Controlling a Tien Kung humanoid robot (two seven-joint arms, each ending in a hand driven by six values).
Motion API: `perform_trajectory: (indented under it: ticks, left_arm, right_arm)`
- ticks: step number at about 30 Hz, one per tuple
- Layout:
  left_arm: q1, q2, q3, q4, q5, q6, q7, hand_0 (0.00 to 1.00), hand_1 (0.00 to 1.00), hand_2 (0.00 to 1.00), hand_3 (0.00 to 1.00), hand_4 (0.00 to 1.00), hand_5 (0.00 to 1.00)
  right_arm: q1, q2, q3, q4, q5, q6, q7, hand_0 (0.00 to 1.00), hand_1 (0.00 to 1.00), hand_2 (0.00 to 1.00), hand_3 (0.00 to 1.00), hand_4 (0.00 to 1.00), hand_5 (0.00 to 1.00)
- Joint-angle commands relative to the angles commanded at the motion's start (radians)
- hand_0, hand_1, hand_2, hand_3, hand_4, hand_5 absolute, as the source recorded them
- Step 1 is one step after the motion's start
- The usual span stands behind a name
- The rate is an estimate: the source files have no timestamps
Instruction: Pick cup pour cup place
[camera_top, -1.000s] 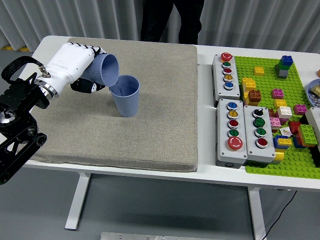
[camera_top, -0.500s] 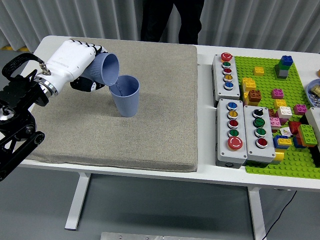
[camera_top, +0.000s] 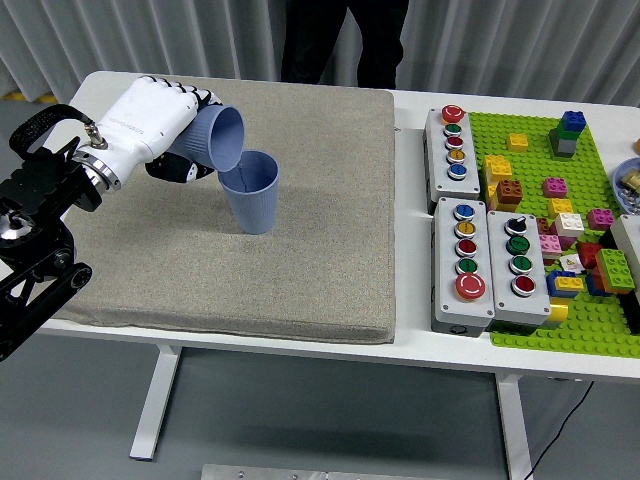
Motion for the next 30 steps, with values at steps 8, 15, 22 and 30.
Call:
perform_trajectory:
  ticks: [8,15,22,30]
  left_arm:
    - [-0.018,0.010,0.021,-0.005,0.000,-0.007,0.014,0.567,0.527,0.576,0.568,0.599,0.002]
    - [-0.029,0.015,0.033,-0.007,0.000,-0.011,0.030,0.568,0.529,0.577,0.567,0.596,0.002]
    - [-0.033,0.017,0.040,-0.001,0.000,-0.019,0.041,0.570,0.530,0.578,0.565,0.591,0.002]
    - [-0.037,0.016,0.046,0.005,0.000,-0.019,0.045,0.573,0.532,0.578,0.565,0.589,0.002]
  right_arm:
    - [0.004,-0.002,-0.001,0.000,0.004,0.000,0.001,0.675,0.681,0.697,0.645,0.425,0.165]
    - [0.007,-0.002,-0.003,0.000,0.008,-0.001,0.001,0.676,0.680,0.697,0.646,0.426,0.165]
    - [0.007,-0.002,-0.002,0.000,0.008,-0.001,0.001,0.676,0.681,0.696,0.645,0.427,0.164]
    - [0.009,-0.002,-0.003,0.000,0.010,-0.001,0.002,0.676,0.681,0.695,0.646,0.428,0.165]
